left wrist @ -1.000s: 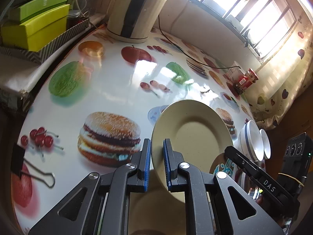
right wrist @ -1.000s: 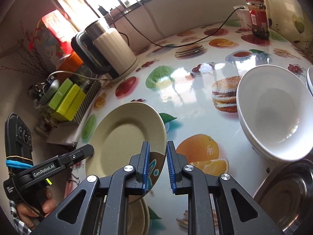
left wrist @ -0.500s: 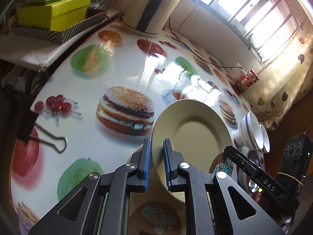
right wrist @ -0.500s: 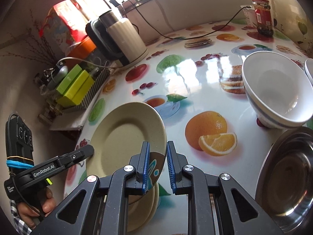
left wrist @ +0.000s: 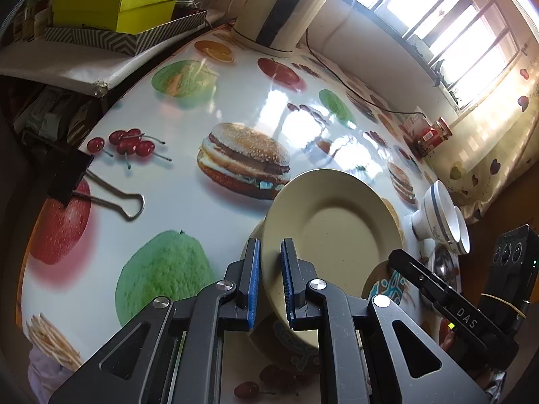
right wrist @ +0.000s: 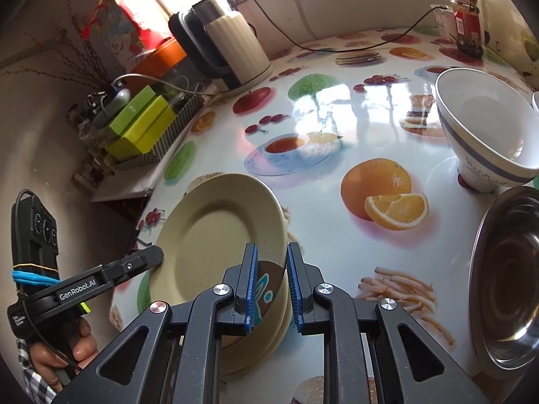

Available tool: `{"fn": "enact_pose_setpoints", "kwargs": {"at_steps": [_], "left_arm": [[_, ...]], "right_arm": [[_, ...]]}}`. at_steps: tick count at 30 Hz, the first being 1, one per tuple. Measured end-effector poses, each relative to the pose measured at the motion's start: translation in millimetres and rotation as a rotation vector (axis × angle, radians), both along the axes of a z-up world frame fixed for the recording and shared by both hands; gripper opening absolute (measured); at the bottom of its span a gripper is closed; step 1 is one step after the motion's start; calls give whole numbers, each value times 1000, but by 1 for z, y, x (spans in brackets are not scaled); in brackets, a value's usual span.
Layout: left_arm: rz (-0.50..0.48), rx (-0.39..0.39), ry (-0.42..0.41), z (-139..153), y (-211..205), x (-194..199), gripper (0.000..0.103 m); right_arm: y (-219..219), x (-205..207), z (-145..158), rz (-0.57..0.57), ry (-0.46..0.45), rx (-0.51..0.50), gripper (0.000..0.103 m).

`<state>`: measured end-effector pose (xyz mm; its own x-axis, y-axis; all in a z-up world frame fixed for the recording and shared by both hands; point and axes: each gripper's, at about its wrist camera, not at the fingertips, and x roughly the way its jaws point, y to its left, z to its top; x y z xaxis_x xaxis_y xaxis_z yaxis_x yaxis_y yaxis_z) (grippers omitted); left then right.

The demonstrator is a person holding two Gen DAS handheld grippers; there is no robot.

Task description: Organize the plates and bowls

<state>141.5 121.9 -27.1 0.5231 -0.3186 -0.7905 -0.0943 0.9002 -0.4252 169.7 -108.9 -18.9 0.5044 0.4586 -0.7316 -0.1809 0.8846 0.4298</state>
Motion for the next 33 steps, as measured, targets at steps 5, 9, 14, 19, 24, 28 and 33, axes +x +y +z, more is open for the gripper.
{"fn": "enact_pose_setpoints", "kwargs": {"at_steps": [5,9,14,19,24,28,33], "left_arm": [[9,6,-7,1,0,-8,13],[15,7,-4,0,3,-13,13],[17,13,-8,0,3,-19,13],[16,16,-7,-1,2,-23,13],[21,17,1,-4,3,-26,13],[26,16,-2,-4,3,-27,13],[25,18,0,-4,2,-27,13]], "right_arm": [[2,-5,-2,10,6,-7,17],[3,-10,-2,17,4,-12,17],[4,-15,-4,26,7,-14,17],[5,-17,-4,27,6,-14,17],[5,-21,-7,30,14,-12,17],[5,-24,-9,35,20,-7,18],[6,-24,-10,36,18,-8,18]]}}
